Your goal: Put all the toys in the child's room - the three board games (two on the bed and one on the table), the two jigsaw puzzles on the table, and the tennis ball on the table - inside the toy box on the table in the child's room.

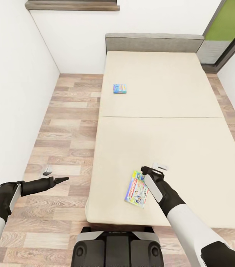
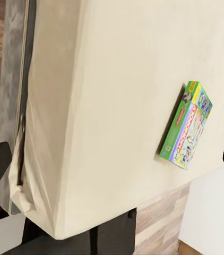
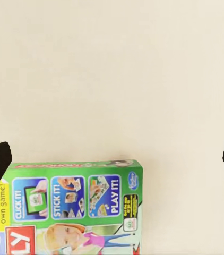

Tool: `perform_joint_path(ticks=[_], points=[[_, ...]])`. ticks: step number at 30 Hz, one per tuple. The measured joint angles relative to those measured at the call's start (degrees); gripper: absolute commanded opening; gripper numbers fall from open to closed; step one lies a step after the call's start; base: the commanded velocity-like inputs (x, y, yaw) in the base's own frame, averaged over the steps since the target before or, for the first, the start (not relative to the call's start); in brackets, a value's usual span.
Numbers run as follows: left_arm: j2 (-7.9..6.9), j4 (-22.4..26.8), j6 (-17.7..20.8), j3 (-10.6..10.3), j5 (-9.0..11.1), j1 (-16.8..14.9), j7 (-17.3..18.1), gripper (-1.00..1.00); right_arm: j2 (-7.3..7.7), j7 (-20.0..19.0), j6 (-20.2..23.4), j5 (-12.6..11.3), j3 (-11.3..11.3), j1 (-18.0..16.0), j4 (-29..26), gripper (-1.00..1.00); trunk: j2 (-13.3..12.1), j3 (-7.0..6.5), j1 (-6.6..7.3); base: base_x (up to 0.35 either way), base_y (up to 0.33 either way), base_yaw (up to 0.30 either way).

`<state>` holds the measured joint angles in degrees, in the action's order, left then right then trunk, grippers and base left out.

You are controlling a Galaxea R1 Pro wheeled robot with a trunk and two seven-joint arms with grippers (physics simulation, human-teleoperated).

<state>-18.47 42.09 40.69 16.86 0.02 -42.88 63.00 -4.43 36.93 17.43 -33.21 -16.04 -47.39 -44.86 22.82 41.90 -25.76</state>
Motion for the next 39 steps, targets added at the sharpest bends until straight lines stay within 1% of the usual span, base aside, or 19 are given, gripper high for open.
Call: perform_joint_path(ticks=[9, 17, 28, 39], points=[[0.0, 0.0, 0.0, 0.7, 0.01, 0.02, 0.0, 1.0, -0.07, 0.0, 0.01, 0.01, -0.18, 0.0, 0.02, 1.0, 0.0, 0.85, 0.0, 0.0, 0.0, 0.0], [0.07, 0.0, -0.02, 0.78, 0.04, 0.02, -0.01, 1.0, -0.09, -0.05, 0.04, 0.03, -0.37, -0.01, 0.02, 1.0, 0.0, 1.6, 0.0, 0.0, 0.0, 0.0], [0.09, 0.0, -0.04, 0.79, 0.0, 0.02, -0.01, 1.0, -0.09, -1.98, 0.01, 0.12, -0.39, -0.03, -0.13, 1.0, 0.0, 2.64, 0.0, 0.0, 0.0, 0.0], [0.16, 0.0, -0.01, 0.79, -0.02, 0.02, -0.14, 1.0, -0.09, -2.19, 0.01, 0.12, -0.39, -0.09, -0.63, 1.0, 0.0, 3.67, 0.0, 0.0, 0.0, 0.0]])
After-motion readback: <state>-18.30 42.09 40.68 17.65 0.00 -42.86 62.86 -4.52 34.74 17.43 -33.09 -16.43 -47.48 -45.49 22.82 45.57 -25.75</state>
